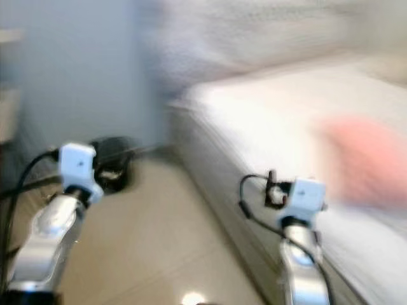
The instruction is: Clean up the room
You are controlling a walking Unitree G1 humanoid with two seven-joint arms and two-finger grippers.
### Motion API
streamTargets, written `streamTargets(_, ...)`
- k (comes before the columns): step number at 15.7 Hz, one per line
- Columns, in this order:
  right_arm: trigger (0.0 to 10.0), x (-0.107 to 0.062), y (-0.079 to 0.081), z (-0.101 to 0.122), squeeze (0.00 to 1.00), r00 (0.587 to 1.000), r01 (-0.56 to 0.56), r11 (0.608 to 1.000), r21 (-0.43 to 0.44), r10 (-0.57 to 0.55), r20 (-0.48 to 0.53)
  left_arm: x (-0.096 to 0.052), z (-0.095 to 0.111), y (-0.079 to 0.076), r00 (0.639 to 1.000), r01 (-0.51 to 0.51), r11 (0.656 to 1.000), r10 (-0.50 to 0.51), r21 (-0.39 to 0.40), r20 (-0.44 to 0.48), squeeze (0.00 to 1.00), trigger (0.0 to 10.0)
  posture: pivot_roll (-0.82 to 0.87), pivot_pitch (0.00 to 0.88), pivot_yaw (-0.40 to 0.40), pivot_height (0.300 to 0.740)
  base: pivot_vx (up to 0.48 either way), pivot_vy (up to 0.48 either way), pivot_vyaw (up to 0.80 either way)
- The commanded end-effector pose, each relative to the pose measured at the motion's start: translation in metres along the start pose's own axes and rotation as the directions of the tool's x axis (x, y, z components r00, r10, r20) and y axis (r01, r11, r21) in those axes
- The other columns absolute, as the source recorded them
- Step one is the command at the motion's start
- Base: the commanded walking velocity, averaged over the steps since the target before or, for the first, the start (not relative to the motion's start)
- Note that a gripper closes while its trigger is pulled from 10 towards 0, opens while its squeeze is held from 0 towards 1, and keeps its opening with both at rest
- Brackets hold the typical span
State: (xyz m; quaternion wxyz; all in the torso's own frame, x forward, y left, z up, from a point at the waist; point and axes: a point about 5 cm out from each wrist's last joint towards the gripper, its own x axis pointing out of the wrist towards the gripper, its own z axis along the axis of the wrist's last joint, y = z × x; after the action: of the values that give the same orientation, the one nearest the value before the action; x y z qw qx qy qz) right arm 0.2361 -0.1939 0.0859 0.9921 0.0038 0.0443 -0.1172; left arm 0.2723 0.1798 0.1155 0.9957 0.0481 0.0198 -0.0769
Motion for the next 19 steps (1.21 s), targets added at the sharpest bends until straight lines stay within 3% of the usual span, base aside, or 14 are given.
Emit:
streamTargets(1,10.0,0.002,-0.001,0.005,0.0,1.0,0.002,1.0,-0.014,-0.002,0.015,0.001,0.003,-0.002,1.0,0.008,1.0,-0.008,-0.009,0.008,0.0,10.0,-0.02,0.0,-0.012,0.74,0.0,0.48,-0.8)
streamTargets(7,10.0,0.006,0.0,0.008,0.0,1.0,-0.007,1.0,-0.027,0.007,0.018,0.002,0.002,0.005,1.0,-0.01,1.0,0.01,-0.002,0.013,0.0,10.0,-0.04,0.0,-0.022,0.74,0.0,0.48,-0.8)
streamTargets(10,10.0,0.008,0.0,0.009,0.0,1.0,-0.009,1.0,-0.028,0.01,0.02,0.003,0.004,0.005,1.0,-0.004,0.997,0.003,0.073,0.022,0.0,10.0,-0.03,0.0,-0.03,0.74,0.0,-0.32,-0.8)
streamTargets(14,10.0,0.01,0.002,0.01,0.0,1.0,-0.014,1.0,-0.028,0.015,0.02,0.004,0.002,0.003,1.0,-0.008,0.999,0.007,0.041,0.013,0.0,10.0,-0.03,0.0,-0.033,0.74,0.0,-0.48,-0.8)
streamTargets(15,10.0,0.011,0.001,0.01,0.0,1.0,-0.014,1.0,-0.028,0.015,0.021,0.004,0.0,0.002,1.0,-0.009,1.0,0.009,0.0,0.002,0.0,10.0,-0.03,0.0,-0.034,0.74,0.0,0.0,-0.8)
streamTargets(19,10.0,0.013,0.003,0.011,0.0,1.0,-0.018,0.999,-0.027,0.018,0.02,0.003,0.0,0.004,1.0,-0.013,1.0,0.013,-0.001,0.001,0.0,10.0,-0.03,0.0,-0.032,0.74,0.0,0.48,-0.8)
